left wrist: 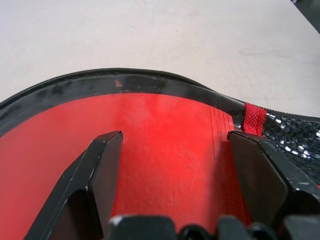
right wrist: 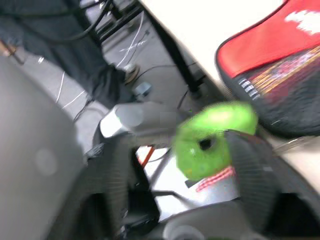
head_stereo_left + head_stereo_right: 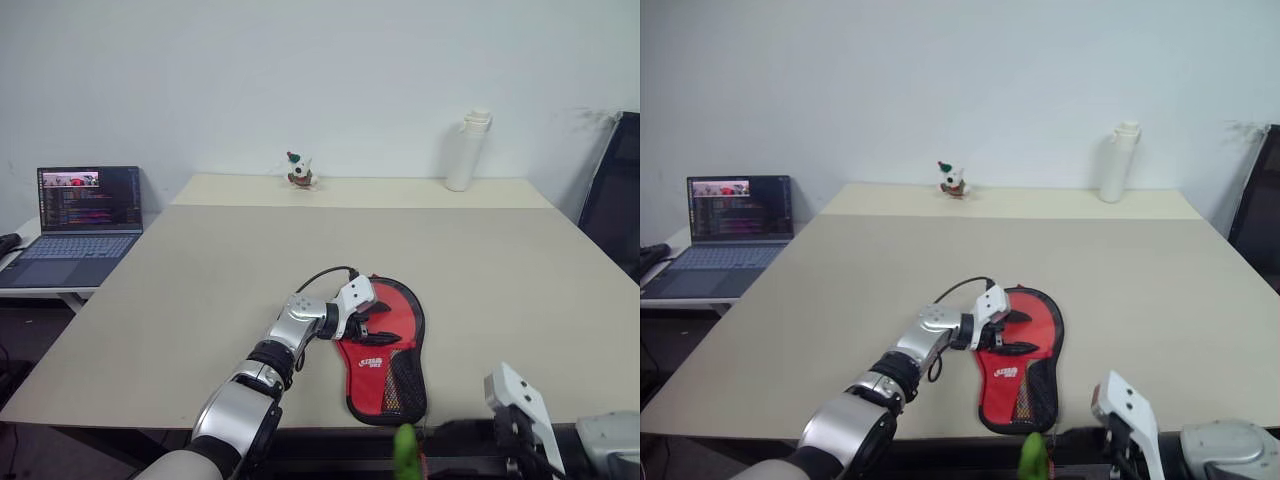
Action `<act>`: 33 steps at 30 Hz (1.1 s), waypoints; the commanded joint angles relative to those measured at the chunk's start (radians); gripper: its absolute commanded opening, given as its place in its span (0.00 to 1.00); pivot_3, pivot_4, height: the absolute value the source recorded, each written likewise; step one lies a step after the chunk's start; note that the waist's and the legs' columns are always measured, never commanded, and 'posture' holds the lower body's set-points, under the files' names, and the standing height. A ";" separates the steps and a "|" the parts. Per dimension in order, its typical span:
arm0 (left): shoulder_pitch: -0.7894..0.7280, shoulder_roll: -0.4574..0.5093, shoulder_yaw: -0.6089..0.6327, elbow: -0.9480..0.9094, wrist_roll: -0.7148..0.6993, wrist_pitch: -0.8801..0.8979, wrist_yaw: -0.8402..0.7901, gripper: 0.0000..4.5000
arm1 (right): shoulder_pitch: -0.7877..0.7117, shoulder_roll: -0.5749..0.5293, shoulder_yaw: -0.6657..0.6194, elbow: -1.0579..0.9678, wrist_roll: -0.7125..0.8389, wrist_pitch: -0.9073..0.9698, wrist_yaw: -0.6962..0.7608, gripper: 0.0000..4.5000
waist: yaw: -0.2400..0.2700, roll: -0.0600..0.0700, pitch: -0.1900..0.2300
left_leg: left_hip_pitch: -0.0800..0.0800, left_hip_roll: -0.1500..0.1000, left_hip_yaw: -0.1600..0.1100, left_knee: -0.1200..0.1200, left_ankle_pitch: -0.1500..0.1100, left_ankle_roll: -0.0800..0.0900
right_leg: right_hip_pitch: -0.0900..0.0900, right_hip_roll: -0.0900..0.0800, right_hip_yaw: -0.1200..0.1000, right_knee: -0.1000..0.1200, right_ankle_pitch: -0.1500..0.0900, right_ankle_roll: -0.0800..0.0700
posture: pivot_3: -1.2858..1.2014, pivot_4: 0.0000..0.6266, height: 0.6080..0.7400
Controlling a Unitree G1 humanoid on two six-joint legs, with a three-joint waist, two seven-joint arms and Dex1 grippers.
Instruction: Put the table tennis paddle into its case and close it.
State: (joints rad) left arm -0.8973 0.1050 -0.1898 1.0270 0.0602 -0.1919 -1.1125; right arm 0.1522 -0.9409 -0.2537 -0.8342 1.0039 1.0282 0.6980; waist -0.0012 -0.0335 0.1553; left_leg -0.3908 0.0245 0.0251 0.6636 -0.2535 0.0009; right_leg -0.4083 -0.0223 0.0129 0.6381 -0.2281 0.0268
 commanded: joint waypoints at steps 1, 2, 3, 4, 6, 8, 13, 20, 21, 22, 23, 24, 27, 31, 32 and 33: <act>0.041 0.045 -0.007 -0.150 -0.031 0.056 -0.077 0.81 | -0.163 0.025 -0.015 0.169 -0.099 -0.117 -0.020 0.76 | -0.006 0.000 0.002 | 0.000 0.000 0.001 0.000 0.000 0.000 | 0.000 0.000 0.001 0.000 0.000 0.000 | 0.52 0.24 1.00; 0.050 0.062 -0.004 -0.205 -0.043 0.076 -0.091 0.81 | -0.197 0.033 -0.006 0.205 -0.125 -0.143 -0.015 0.76 | -0.008 -0.001 0.003 | -0.001 0.000 0.002 0.000 0.000 0.000 | -0.001 0.000 0.001 0.000 0.000 0.000 | 0.52 0.24 1.00; 0.065 0.085 0.004 -0.282 -0.063 0.109 -0.107 0.81 | -0.234 0.046 0.006 0.247 -0.149 -0.167 -0.011 0.76 | -0.009 -0.002 0.005 | -0.001 0.001 0.002 -0.001 0.000 0.000 | -0.002 0.000 0.001 0.000 0.000 0.000 | 0.52 0.24 1.00; 0.088 0.114 0.016 -0.379 -0.091 0.159 -0.127 0.81 | -0.272 0.071 0.022 0.296 -0.171 -0.203 0.000 0.76 | -0.009 -0.002 0.006 | -0.003 0.001 0.001 -0.002 0.000 0.000 | -0.004 0.001 0.001 0.000 0.000 0.000 | 0.52 0.24 1.00; 0.138 0.169 0.036 -0.550 -0.149 0.256 -0.159 0.81 | -0.328 0.107 0.059 0.376 -0.226 -0.274 0.026 0.76 | -0.009 -0.002 0.008 | -0.010 0.002 0.001 -0.002 0.000 0.000 | -0.013 0.004 0.002 0.005 0.001 0.002 | 0.52 0.24 1.00; 0.202 0.239 0.065 -0.713 -0.212 0.360 -0.177 0.81 | -0.384 0.135 0.112 0.464 -0.297 -0.348 0.062 0.76 | -0.010 0.000 0.011 | -0.011 0.003 0.000 -0.002 0.000 0.000 | -0.015 0.004 0.003 0.006 0.000 0.000 | 0.52 0.24 1.00; 0.379 0.391 0.133 -0.993 -0.311 0.539 -0.140 0.81 | -0.554 0.198 0.210 0.737 -0.412 -0.478 0.184 0.76 | -0.027 0.003 0.016 | -0.009 0.004 0.001 -0.003 -0.001 0.001 | -0.014 0.005 0.002 0.008 -0.002 -0.001 | 0.52 0.24 1.00; 0.607 0.448 0.227 -1.181 -0.355 0.604 0.022 0.81 | -0.739 0.228 0.281 1.093 -0.547 -0.647 0.375 0.76 | -0.022 0.002 0.017 | -0.008 0.003 0.002 -0.001 -0.001 0.001 | -0.013 0.003 0.002 0.007 -0.001 0.000 | 0.52 0.24 1.00; 0.615 0.444 0.225 -1.191 -0.354 0.605 0.044 0.81 | -0.751 0.225 0.282 1.131 -0.560 -0.663 0.397 0.76 | -0.019 0.002 0.017 | -0.008 0.003 0.002 -0.001 -0.001 0.001 | -0.013 0.002 0.002 0.007 -0.001 0.000 | 0.52 0.24 1.00; 0.621 0.444 0.228 -1.197 -0.353 0.599 0.061 0.81 | -0.755 0.220 0.282 1.151 -0.570 -0.669 0.414 0.76 | -0.016 0.002 0.017 | -0.008 0.003 0.002 -0.001 -0.001 0.001 | -0.013 0.002 0.002 0.007 -0.001 0.000 | 0.52 0.24 1.00; 0.626 0.445 0.235 -1.199 -0.356 0.593 0.075 0.81 | -0.750 0.213 0.279 1.155 -0.575 -0.664 0.427 0.76 | -0.012 0.002 0.017 | -0.008 0.003 0.002 -0.001 -0.001 0.001 | -0.013 0.002 0.002 0.007 0.000 0.000 | 0.52 0.24 1.00; 0.621 0.440 0.231 -1.202 -0.354 0.593 0.093 0.81 | -0.746 0.200 0.272 1.171 -0.579 -0.664 0.448 0.76 | -0.011 0.002 0.017 | -0.008 0.003 0.002 -0.001 -0.001 0.001 | -0.013 0.002 0.002 0.007 0.000 0.000 | 0.52 0.24 1.00; 0.590 0.445 0.209 -1.182 -0.344 0.577 0.108 0.81 | -0.735 0.171 0.242 1.203 -0.593 -0.671 0.476 0.76 | -0.007 0.002 0.018 | -0.008 0.003 0.002 -0.001 -0.001 0.001 | -0.013 0.002 0.003 0.008 0.002 -0.004 | 0.52 0.24 1.00; 0.534 0.452 0.185 -1.116 -0.325 0.550 0.107 0.81 | -0.715 0.153 0.225 1.177 -0.602 -0.672 0.477 0.76 | -0.004 0.002 0.018 | -0.008 0.003 0.003 -0.001 -0.001 0.001 | -0.013 0.003 0.003 0.008 0.002 -0.005 | 0.52 0.24 1.00; 0.528 0.454 0.187 -1.092 -0.320 0.535 0.109 0.81 | -0.696 0.153 0.220 1.149 -0.601 -0.665 0.464 0.76 | -0.005 0.002 0.018 | -0.008 0.003 0.003 -0.001 -0.001 0.001 | -0.013 0.003 0.003 0.008 0.002 -0.004 | 0.52 0.24 1.00; 0.525 0.454 0.186 -1.074 -0.313 0.520 0.114 0.81 | -0.681 0.153 0.215 1.129 -0.600 -0.659 0.456 0.76 | -0.005 0.002 0.017 | -0.007 0.003 0.003 -0.001 -0.001 0.001 | -0.013 0.003 0.003 0.008 0.002 -0.004 | 0.52 0.24 1.00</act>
State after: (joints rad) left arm -0.3682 0.5469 -0.0048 -0.0621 -0.2612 0.3591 -1.0094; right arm -0.5389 -0.7712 -0.0065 0.3412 0.4036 0.3777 1.1570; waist -0.0065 -0.0310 0.1727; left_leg -0.3978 0.0278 0.0285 0.6625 -0.2544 0.0019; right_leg -0.4215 -0.0189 0.0159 0.6465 -0.2261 0.0226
